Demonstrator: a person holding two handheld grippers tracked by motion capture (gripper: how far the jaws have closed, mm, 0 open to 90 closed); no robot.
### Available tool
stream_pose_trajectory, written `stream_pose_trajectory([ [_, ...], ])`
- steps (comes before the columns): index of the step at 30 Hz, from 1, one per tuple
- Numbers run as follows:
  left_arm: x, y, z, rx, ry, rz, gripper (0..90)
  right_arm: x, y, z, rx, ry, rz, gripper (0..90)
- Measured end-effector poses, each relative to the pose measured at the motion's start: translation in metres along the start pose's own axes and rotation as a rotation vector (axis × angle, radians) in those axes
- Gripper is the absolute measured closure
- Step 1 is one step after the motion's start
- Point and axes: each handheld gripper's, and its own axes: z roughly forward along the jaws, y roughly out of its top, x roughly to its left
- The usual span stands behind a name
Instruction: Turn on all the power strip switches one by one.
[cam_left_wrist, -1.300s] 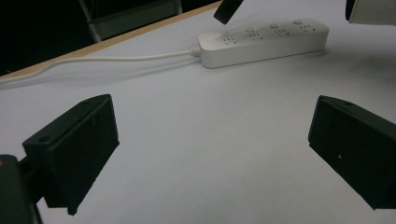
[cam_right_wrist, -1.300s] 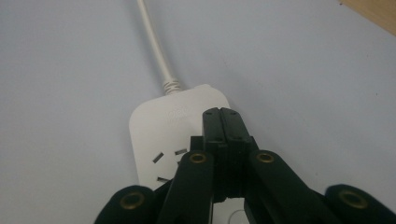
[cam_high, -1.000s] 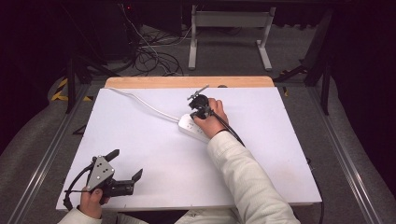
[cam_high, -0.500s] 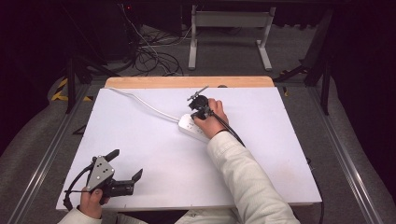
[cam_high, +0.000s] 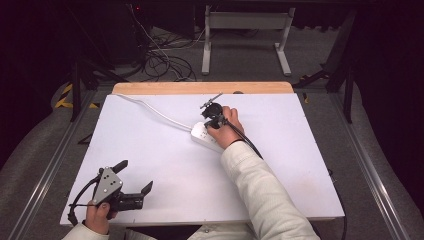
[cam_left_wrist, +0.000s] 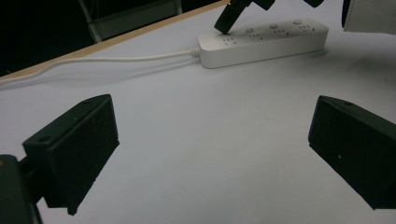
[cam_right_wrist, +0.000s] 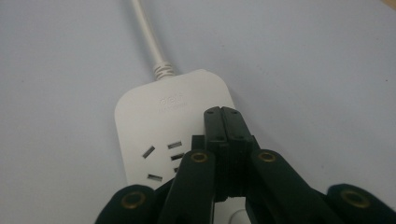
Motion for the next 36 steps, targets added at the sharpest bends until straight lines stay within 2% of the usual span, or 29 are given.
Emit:
stream_pose_trajectory([
  [10,-0.001,0.0,0.0,0.0,-0.003,-0.009,2.0,0.0,0.0,0.001,0.004,-0.003,0.032,90.0],
  [22,-0.001,0.0,0.0,0.0,0.0,-0.009,2.0,0.007,0.001,0.002,0.02,-0.05,0.029,90.0],
  [26,-0.001,0.0,0.0,0.001,-0.001,-0.013,2.0,0.003,0.001,0.001,0.011,-0.025,0.032,90.0],
  [27,0.0,0.0,0.0,0.001,0.0,-0.014,2.0,0.002,0.001,0.0,-0.004,-0.03,0.035,90.0],
  [28,0.0,0.0,0.0,0.001,0.001,-0.01,2.0,0.002,0.001,-0.001,0.004,-0.049,0.032,90.0],
  [30,0.001,0.0,0.001,0.003,0.002,-0.01,2.0,0.004,0.001,-0.006,-0.032,-0.039,0.027,81.1],
  [33,0.001,-0.001,0.002,0.007,0.002,-0.015,2.0,0.011,0.005,-0.019,-0.116,-0.002,0.005,82.5],
  [36,0.0,-0.001,0.002,0.007,0.001,-0.014,2.0,0.017,0.008,-0.03,-0.155,0.018,-0.019,76.7],
])
